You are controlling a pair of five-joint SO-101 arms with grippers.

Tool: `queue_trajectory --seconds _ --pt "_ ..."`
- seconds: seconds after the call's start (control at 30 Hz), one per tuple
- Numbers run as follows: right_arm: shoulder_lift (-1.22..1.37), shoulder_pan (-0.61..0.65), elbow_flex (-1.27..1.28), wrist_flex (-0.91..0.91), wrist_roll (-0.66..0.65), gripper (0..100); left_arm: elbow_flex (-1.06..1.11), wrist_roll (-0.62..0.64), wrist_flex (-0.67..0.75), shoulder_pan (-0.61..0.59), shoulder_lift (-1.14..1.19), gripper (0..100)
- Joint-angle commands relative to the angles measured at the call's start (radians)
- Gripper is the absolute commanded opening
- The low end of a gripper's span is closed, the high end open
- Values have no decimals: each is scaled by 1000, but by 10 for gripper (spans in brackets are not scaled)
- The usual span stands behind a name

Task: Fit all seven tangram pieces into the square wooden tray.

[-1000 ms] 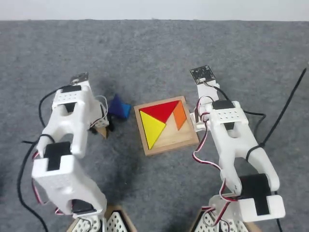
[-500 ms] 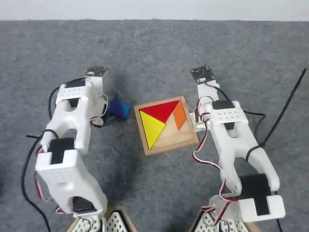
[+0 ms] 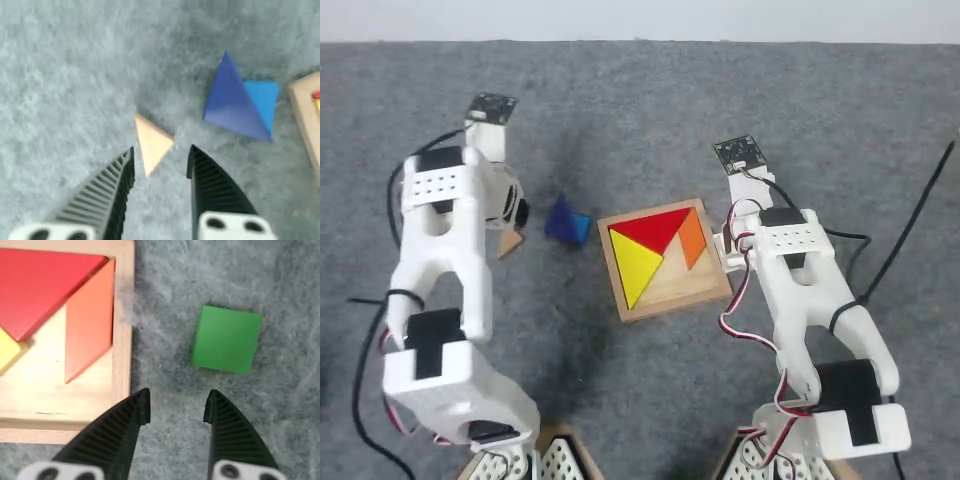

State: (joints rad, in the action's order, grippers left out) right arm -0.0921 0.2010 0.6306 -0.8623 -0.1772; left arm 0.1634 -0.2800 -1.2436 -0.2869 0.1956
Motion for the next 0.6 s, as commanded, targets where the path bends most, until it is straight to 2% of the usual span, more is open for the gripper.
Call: queue_trajectory --seconds 0.0,0.2,0.43,0.57 --pt "-54 8 -8 10 9 195 -42 17 61 15 60 175" --pt "-54 8 -8 10 9 195 -99 15 60 0 279 176" --pt "-54 8 -8 10 8 195 -357 11 -146 -89 417 174" --pt "-54 8 -8 10 8 195 -432 9 -196 -129 456 156"
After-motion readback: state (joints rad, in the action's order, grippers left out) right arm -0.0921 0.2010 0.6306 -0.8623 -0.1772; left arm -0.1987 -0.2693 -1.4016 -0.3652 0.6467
